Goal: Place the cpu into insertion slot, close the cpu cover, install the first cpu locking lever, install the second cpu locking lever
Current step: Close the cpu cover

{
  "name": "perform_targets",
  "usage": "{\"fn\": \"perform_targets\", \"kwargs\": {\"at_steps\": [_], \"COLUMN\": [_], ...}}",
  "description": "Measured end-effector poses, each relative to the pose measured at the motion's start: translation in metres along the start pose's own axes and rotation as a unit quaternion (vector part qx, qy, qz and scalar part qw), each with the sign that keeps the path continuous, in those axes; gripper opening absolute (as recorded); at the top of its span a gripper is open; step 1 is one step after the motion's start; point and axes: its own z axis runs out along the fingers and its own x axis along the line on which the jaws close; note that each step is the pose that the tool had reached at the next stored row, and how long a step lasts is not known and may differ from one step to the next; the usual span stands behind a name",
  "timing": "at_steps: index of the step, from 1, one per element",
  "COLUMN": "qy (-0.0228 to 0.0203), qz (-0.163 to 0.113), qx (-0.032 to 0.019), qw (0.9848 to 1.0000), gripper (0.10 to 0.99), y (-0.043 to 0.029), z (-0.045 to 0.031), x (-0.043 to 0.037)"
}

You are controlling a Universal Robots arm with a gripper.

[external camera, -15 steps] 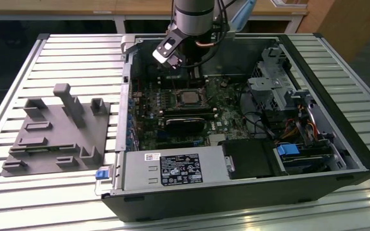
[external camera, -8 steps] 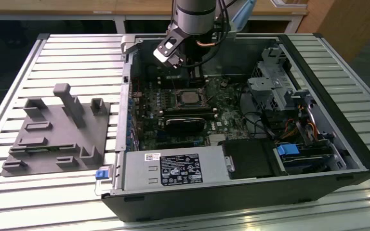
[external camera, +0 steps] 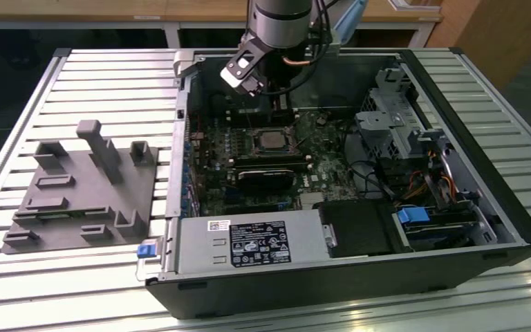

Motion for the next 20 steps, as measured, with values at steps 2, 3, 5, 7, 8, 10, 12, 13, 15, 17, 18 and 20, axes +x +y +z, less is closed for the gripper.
{"fn": "perform_targets", "kwargs": {"at_steps": [2, 3, 5, 7, 8, 10, 12, 13, 15, 17, 18, 20], "qy": [0.0011, 0.0018, 0.0031, 0.0047, 0.0058, 0.0074, 0.0085, 0.0088, 0.0106, 0.0118, 0.0124, 0.0131], "qz": [0.000, 0.000, 0.000, 0.000, 0.000, 0.000, 0.000, 0.000, 0.001, 0.001, 0.001, 0.001], "qx": [0.0008, 0.0010, 0.0013, 0.0015, 0.0015, 0.0016, 0.0017, 0.0018, 0.0018, 0.0018, 0.0018, 0.0019], "qw": [1.0000, 1.0000, 1.0000, 1.0000, 1.0000, 1.0000, 1.0000, 1.0000, 0.9999, 0.9999, 0.9999, 0.9999], "gripper": [0.106, 0.106, 0.106, 0.106, 0.106, 0.106, 0.106, 0.106, 0.106, 0.106, 0.106, 0.106], "y": [0.0000, 0.0001, 0.0002, 0.0002, 0.0003, 0.0003, 0.0004, 0.0004, 0.0005, 0.0005, 0.0005, 0.0006], "z": [-0.0014, -0.0020, -0.0036, -0.0052, -0.0057, -0.0072, -0.0087, -0.0092, -0.0098, -0.0109, -0.0116, -0.0132], "x": [0.0001, 0.0001, 0.0002, 0.0003, 0.0003, 0.0004, 0.0005, 0.0005, 0.0006, 0.0006, 0.0007, 0.0007]}}
